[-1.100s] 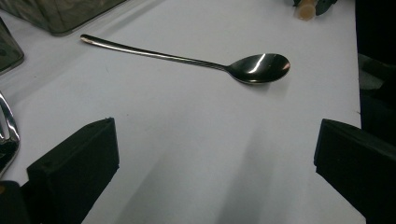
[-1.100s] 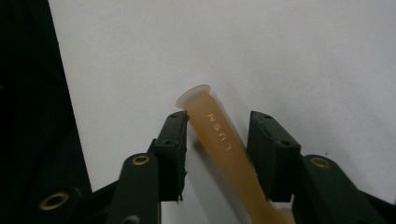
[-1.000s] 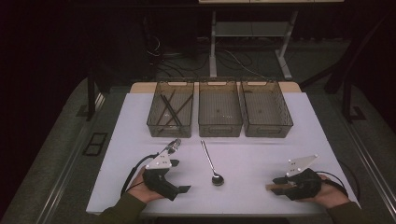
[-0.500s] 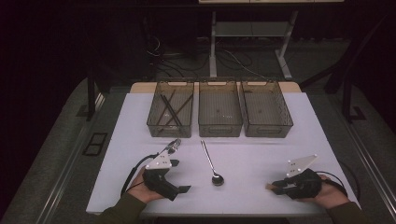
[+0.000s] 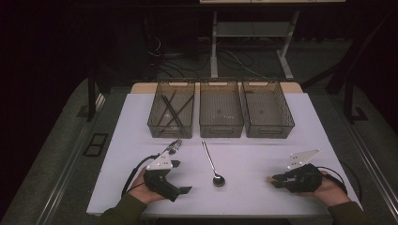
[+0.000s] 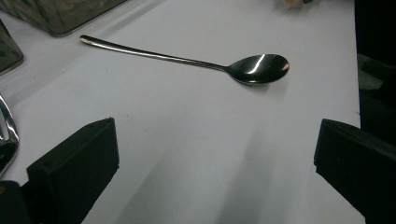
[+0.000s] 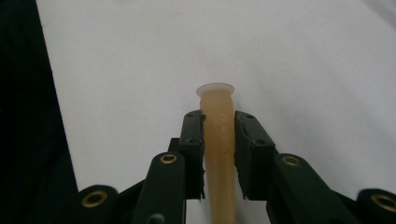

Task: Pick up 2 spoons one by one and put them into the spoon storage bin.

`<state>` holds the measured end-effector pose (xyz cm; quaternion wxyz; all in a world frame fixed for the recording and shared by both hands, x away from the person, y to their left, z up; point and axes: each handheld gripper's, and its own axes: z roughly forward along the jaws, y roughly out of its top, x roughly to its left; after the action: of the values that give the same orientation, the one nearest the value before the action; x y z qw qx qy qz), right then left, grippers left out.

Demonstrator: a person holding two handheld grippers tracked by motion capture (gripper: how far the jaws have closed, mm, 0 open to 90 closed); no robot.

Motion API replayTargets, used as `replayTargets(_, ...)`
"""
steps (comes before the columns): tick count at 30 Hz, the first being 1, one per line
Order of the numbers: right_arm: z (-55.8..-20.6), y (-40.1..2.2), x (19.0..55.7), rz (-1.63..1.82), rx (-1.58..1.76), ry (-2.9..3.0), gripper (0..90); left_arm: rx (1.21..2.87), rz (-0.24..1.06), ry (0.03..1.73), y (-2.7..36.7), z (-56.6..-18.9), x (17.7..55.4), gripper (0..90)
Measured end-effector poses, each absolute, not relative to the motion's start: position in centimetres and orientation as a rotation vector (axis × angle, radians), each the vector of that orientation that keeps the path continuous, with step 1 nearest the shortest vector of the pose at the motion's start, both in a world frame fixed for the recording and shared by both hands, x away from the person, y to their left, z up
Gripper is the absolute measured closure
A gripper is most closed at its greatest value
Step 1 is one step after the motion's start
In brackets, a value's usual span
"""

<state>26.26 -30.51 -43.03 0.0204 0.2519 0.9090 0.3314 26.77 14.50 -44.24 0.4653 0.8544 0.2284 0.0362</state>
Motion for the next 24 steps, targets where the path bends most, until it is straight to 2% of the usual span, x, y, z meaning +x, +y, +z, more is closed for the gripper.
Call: replayTargets(24,-41.0,-28.5,29.3,1.105,0.877,2.685,74.0,2.089,0.090,0.561,14.6,-44.2,26.8,0.0)
